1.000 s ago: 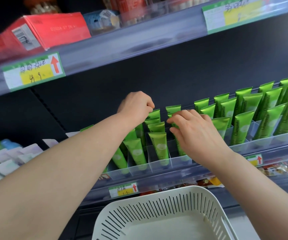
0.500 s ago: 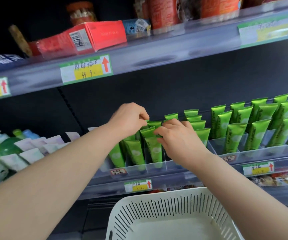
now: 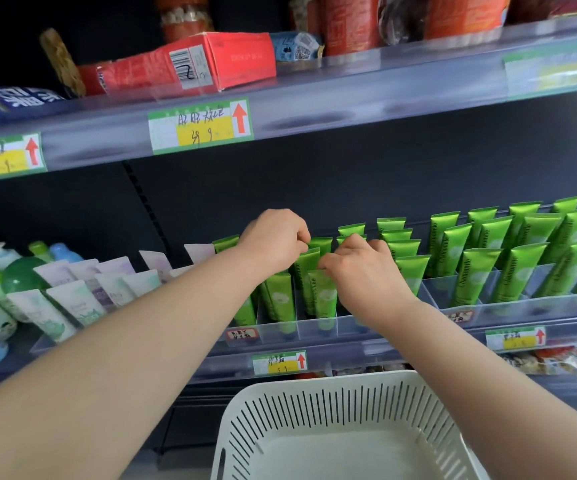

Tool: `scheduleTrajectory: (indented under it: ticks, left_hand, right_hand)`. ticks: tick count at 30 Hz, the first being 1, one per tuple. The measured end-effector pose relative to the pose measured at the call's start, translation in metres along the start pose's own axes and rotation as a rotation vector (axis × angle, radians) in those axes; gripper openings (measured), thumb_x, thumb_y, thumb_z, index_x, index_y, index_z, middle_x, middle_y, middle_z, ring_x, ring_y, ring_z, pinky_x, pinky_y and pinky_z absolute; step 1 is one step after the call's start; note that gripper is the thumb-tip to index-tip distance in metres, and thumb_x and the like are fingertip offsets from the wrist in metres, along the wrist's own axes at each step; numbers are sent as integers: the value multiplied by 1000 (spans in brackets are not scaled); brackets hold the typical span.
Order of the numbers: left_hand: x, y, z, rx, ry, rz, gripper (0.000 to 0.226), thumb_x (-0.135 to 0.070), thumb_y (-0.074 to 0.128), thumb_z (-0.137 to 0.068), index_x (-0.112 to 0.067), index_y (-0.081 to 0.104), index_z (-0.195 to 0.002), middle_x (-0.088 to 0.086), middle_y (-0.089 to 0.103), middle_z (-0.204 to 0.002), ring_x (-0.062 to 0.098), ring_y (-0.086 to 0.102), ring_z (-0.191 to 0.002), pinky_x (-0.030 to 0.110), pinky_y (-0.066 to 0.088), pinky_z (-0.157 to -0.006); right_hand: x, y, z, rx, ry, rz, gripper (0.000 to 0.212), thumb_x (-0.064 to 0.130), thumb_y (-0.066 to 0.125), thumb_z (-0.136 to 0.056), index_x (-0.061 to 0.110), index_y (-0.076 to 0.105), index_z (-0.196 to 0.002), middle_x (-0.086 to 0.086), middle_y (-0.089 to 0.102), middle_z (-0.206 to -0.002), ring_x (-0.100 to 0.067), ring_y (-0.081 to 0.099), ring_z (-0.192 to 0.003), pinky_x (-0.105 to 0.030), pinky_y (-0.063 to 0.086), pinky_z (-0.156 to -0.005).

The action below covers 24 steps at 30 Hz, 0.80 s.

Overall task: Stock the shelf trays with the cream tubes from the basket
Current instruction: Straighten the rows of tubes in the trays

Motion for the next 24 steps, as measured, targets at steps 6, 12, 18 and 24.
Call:
scheduleTrajectory:
  ticks: [6,12,18,24]
  left_hand:
    - [-3,13,-5,57,22,-115,13,-27,68,-88,-27,74,-100,-6,69,-101,18,61,-94,27,39,-68]
    - [-14,15,-8,43,8,-40,8,-26,65,-90,-28,73,-91,-7,67,-95,19,60,-90,28,43,-66]
    - [-13,19,-11,70,0,-35,10,-30,65,-90,-26,73,-89,-8,68,-93,18,61,-89,28,43,-66]
    - [-7,-2,-19,-58,-33,91,12,-22,63,-88,-26,74,-88,-12,68,-91,15,61,-89,29,45,-69]
  right_hand:
    - [-8,-7,3,-24,11,-78,28,38,40,-98,29,58,-118,10,62,-114,-16,41,-118,-39,32,-90]
    - [-22,-13,14,-45,45,-76,33,43,42,-97,29,54,-124,10,55,-124,-18,43,-117,-37,35,-91]
    - [-28,-15,13,-41,60,-83,34,42,41,-97,28,54,-126,8,55,-125,-18,44,-117,-38,36,-90]
    - [-33,-15,11,-40,69,-78,35,43,40,-97,27,54,-125,8,54,-125,-19,44,-116,-38,36,-90]
Point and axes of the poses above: each hand's wrist, its own z-axis away from the middle knuckle, its own y-axis out of the palm, x = y × z, the point moved 9 cm from there along -z, towards the middle knuckle
